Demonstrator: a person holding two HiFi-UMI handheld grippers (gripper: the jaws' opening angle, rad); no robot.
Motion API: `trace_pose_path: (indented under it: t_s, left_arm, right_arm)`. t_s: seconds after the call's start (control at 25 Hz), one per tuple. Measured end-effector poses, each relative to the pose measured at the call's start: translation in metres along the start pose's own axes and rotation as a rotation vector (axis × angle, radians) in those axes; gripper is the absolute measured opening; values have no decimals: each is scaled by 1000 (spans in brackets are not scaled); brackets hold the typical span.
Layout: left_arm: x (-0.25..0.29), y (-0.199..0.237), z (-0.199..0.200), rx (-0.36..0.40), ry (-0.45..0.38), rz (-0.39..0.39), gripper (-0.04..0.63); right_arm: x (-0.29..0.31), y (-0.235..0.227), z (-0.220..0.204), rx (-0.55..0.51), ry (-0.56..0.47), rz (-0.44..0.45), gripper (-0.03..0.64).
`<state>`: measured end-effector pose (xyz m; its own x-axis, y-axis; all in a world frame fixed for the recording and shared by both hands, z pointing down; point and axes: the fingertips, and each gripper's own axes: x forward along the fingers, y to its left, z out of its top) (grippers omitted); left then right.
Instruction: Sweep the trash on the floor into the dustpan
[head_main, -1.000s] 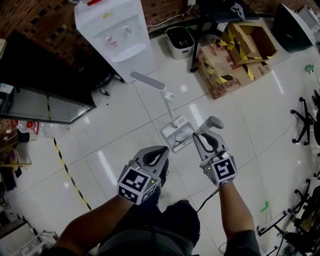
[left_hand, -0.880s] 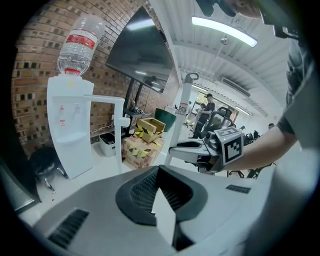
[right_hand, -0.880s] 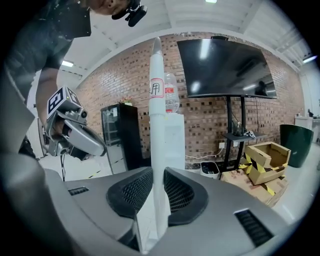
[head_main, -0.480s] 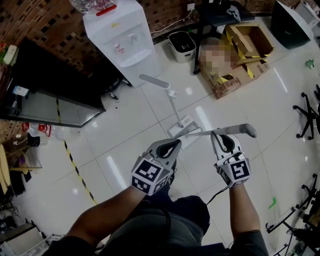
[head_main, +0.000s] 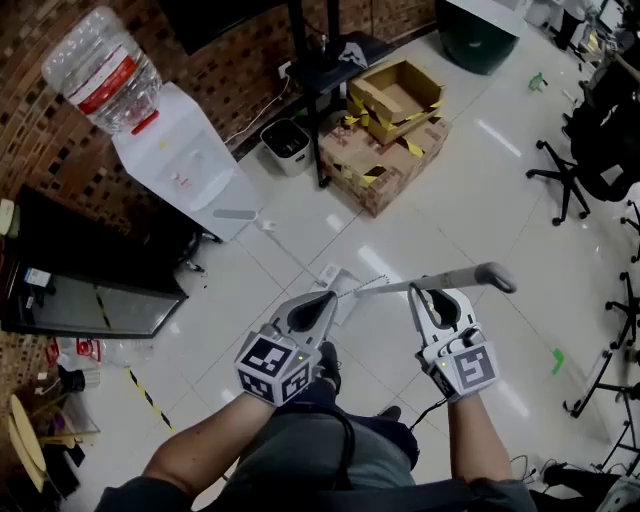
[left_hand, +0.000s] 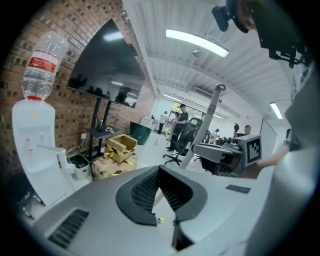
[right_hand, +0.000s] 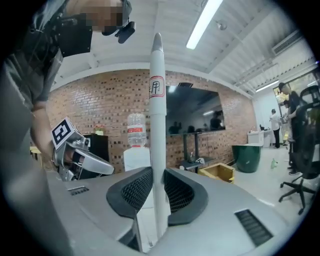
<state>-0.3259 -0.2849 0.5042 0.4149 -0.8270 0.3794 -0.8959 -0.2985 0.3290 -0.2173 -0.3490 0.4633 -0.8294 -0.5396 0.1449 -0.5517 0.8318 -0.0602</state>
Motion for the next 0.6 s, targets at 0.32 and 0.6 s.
trace_pose_path:
  t_s: [0.32, 0.6]
  left_arm:
    - [6, -188, 38, 59, -68, -137, 6]
    - [-30, -363, 55, 143, -157, -235, 6]
  right_arm:
    - [-227, -39, 83, 17, -100, -238, 98]
    - [-436, -25, 137, -17, -116, -376, 98]
